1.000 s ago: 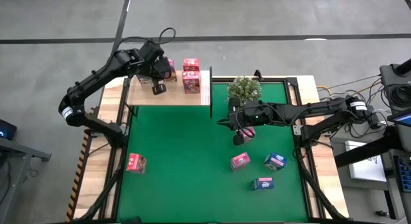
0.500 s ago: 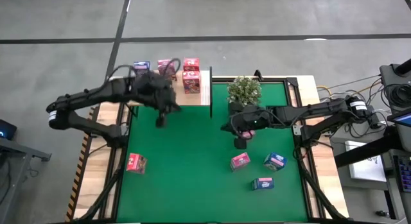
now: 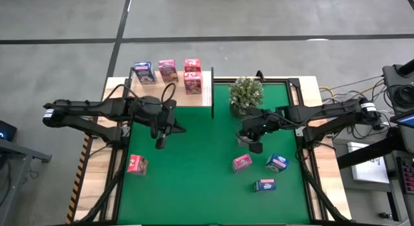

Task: Stack cereal on shelf
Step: Put the top pink cereal box on the shelf

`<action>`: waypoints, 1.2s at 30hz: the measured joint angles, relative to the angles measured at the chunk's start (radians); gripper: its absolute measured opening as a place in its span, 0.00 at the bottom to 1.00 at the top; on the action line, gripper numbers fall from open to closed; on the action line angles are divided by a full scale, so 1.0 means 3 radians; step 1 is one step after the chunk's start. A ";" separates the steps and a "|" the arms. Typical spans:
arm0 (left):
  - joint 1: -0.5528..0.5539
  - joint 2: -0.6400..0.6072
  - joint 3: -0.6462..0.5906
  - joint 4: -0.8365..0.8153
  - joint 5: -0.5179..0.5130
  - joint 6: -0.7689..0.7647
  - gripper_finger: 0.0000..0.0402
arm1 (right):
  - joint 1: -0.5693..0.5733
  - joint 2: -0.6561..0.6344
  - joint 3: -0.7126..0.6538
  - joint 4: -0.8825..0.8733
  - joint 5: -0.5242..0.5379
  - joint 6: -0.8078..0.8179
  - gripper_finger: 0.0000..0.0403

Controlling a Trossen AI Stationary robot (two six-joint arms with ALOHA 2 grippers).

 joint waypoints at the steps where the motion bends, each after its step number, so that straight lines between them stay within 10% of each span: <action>1: 0.0000 -0.0005 0.0009 0.0002 -0.0012 -0.0001 0.00 | -0.0001 -0.0029 0.0000 -0.0096 0.0003 0.0000 0.12; 19: 0.0000 -0.0105 0.0072 -0.0021 -0.0056 -0.0027 0.00 | -0.0001 0.0178 -0.0003 -0.0760 0.0303 -0.0275 0.76; 36: 0.0000 -0.0295 0.0335 -0.0001 -0.0070 0.0065 0.00 | -0.0025 0.0367 -0.0006 -0.0720 0.0335 -0.0350 0.61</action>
